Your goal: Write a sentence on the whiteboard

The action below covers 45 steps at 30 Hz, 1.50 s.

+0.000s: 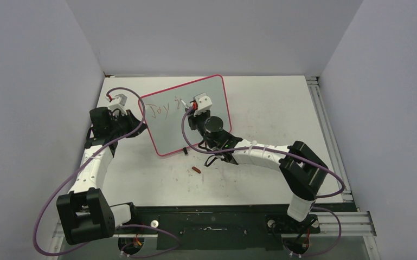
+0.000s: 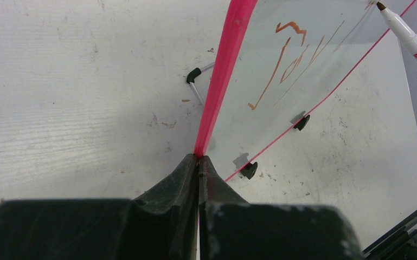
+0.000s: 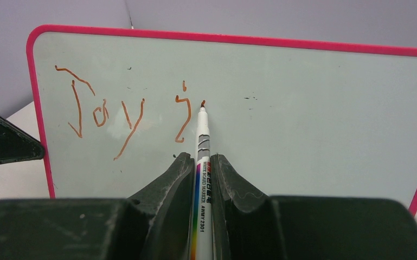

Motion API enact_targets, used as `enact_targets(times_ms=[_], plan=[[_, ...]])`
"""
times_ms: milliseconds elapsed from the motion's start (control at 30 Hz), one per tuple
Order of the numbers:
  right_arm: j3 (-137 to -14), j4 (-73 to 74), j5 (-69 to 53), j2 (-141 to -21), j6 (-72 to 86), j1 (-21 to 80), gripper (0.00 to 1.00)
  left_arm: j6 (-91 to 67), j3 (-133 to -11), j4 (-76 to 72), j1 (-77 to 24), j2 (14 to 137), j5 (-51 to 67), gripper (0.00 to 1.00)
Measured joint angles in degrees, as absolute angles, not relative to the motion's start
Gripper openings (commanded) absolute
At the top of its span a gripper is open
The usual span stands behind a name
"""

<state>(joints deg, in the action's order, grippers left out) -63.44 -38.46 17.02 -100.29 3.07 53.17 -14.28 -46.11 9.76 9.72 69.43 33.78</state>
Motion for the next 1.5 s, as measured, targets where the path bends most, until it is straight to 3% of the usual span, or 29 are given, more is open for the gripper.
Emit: enact_targets(times_ms=[1500], plan=[[-59.64, -38.46, 20.08, -99.79, 3.07, 54.15, 0.05, -14.26, -46.11, 10.28, 9.45, 69.43, 33.26, 0.0]])
